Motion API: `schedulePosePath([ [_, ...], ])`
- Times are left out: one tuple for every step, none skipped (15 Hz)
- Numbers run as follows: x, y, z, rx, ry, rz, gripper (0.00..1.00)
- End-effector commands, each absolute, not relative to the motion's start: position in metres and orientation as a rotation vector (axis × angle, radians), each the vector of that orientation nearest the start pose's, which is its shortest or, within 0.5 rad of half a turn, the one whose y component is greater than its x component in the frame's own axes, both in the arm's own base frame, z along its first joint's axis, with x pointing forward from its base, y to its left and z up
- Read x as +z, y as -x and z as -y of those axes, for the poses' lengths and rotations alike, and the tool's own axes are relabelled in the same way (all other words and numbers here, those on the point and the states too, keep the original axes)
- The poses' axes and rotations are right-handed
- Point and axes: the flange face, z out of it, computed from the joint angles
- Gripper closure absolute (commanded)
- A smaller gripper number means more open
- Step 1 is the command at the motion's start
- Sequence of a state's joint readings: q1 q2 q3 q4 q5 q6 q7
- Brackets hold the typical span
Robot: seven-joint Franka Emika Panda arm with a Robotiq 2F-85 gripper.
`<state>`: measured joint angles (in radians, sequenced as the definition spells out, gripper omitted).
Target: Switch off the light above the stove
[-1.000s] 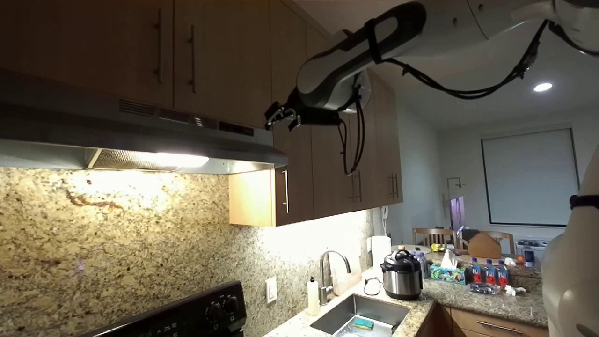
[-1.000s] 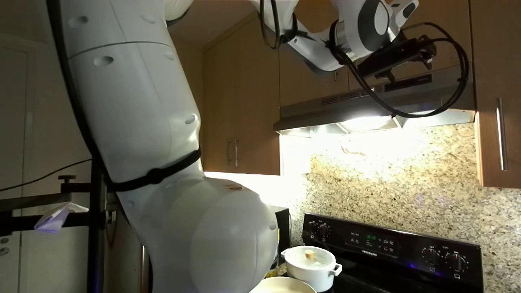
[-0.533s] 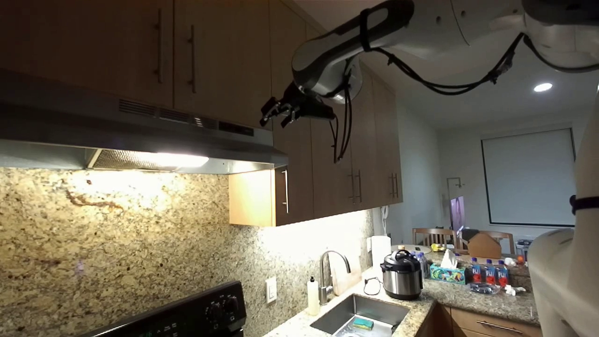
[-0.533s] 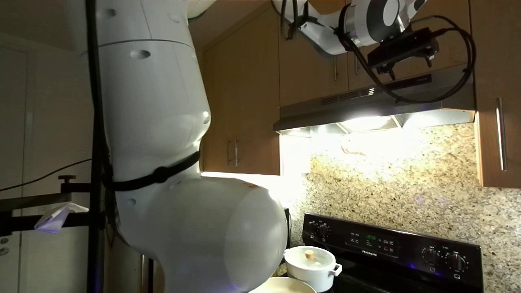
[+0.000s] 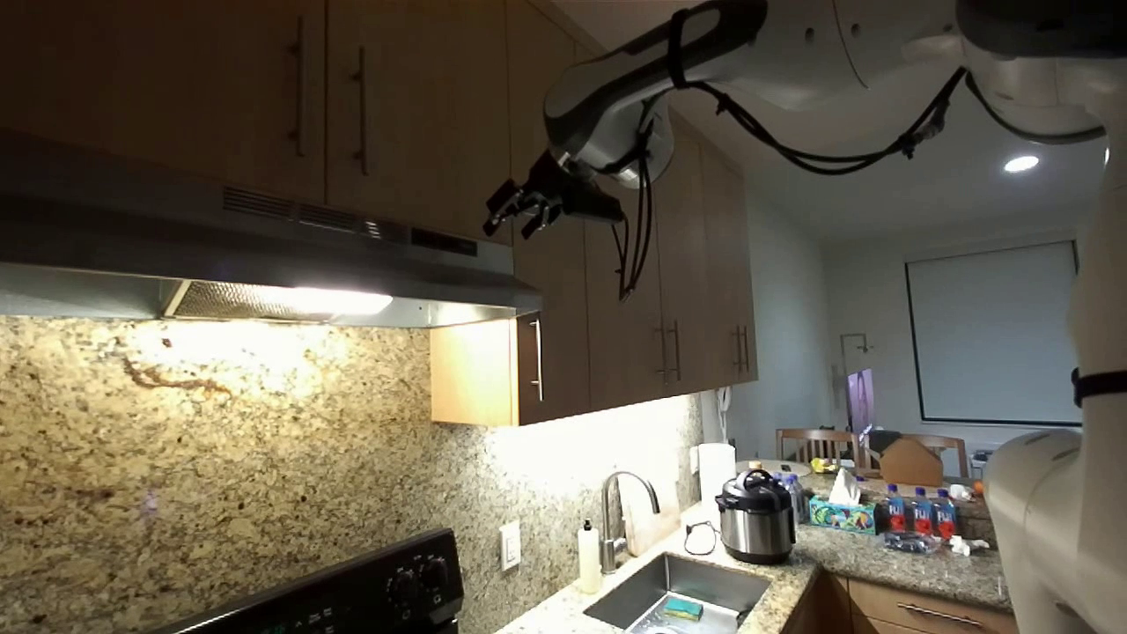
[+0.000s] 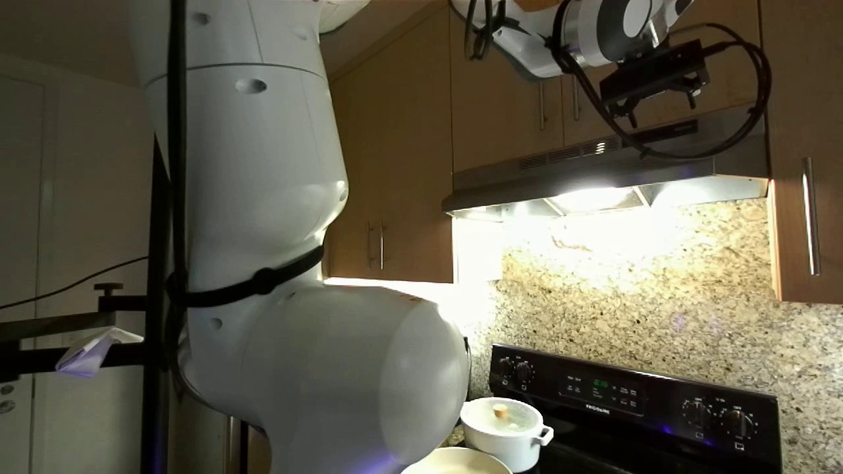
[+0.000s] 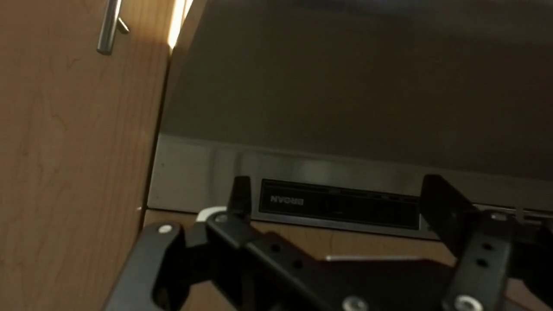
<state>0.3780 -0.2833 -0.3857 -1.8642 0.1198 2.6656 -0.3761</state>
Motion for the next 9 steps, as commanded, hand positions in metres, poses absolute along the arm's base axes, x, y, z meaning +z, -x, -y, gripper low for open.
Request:
schedulePosePath([
  [0.752,-0.525,0.045,-1.608,2.673,0.326,0.0],
  [0.751,-0.528,0.046,-1.604,2.676,0.322,0.0],
  [0.753,-0.534,0.047,-1.611,2.664,0.328,0.0],
  [0.753,-0.538,0.046,-1.615,2.656,0.334,0.0],
  [0.755,-0.544,0.048,-1.611,2.654,0.347,0.0],
  [0.756,-0.549,0.05,-1.612,2.652,0.35,0.0],
  [0.757,-0.554,0.052,-1.617,2.646,0.36,0.0],
  [0.759,-0.558,0.054,-1.62,2.642,0.364,0.0],
  [0.76,-0.563,0.055,-1.613,2.642,0.384,0.0],
])
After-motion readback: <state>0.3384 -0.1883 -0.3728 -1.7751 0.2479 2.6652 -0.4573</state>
